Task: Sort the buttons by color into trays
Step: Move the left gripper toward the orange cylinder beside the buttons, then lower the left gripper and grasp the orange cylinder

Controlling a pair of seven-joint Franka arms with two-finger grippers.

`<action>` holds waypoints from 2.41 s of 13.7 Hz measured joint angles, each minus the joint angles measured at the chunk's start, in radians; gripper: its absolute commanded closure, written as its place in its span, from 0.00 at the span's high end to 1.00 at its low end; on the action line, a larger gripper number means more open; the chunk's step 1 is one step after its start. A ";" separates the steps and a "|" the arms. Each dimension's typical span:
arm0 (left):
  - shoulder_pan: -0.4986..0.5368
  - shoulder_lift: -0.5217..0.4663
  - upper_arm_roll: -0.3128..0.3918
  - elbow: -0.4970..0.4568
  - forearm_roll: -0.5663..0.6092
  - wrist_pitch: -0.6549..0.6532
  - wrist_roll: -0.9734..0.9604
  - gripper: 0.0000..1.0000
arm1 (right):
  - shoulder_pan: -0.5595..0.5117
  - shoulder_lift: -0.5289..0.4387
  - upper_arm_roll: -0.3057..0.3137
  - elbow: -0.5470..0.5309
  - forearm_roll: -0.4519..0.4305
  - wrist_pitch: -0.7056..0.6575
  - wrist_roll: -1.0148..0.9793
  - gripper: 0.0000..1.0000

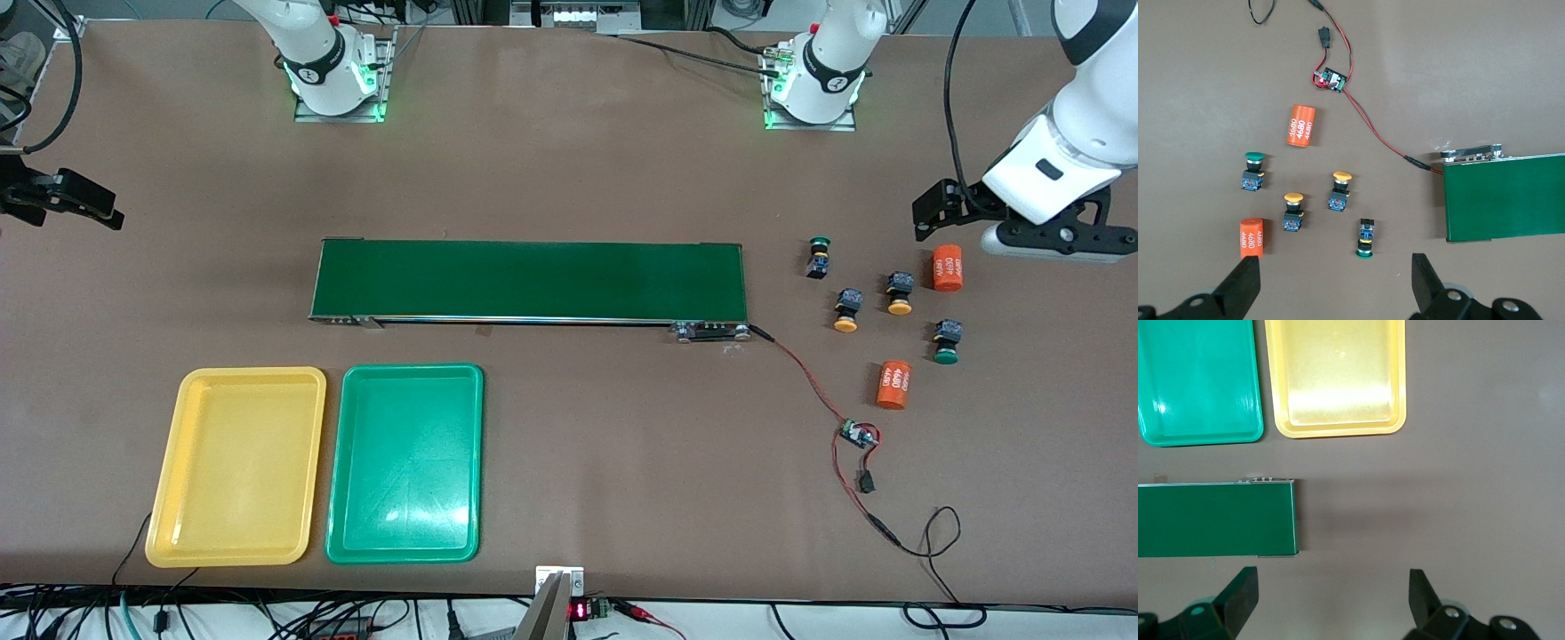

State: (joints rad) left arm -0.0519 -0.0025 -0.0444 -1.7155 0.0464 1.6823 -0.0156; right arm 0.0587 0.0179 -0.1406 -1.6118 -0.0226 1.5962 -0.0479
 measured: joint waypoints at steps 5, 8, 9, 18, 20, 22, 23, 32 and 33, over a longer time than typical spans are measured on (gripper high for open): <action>0.006 0.112 0.007 0.013 0.001 0.024 0.003 1.00 | 0.000 0.000 0.000 -0.001 0.000 0.000 0.000 1.00; 0.014 0.233 0.012 0.031 0.049 0.146 0.119 1.00 | 0.000 0.001 0.000 -0.001 0.000 0.001 0.000 1.00; 0.020 0.271 0.014 0.031 0.066 0.185 0.156 1.00 | 0.000 0.001 0.000 -0.001 0.000 0.001 0.000 1.00; 0.148 0.571 0.019 -0.053 0.076 0.625 0.233 0.99 | -0.003 0.002 -0.002 -0.002 0.000 0.005 0.000 1.00; 0.164 0.609 0.020 -0.092 0.076 0.762 0.279 0.94 | -0.010 0.003 -0.006 -0.003 0.000 0.005 0.000 1.00; 0.184 0.649 0.019 -0.101 0.076 0.843 0.303 0.60 | -0.018 0.004 -0.008 -0.005 0.000 0.005 0.000 1.00; 0.189 0.665 0.019 -0.101 0.076 0.858 0.308 0.50 | -0.018 0.005 -0.008 -0.005 0.000 0.005 0.000 1.00; 0.188 0.613 -0.025 -0.069 0.076 0.719 0.309 0.27 | -0.017 0.010 -0.007 -0.012 0.000 0.041 0.000 1.00; 0.187 0.586 -0.047 -0.056 0.076 0.657 0.309 0.27 | -0.017 0.010 -0.006 -0.012 0.000 0.050 0.000 1.00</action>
State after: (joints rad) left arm 0.1349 0.5831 -0.0912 -1.7713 0.1219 2.3397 0.2938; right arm 0.0417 0.0275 -0.1467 -1.6240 -0.0223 1.6466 -0.0479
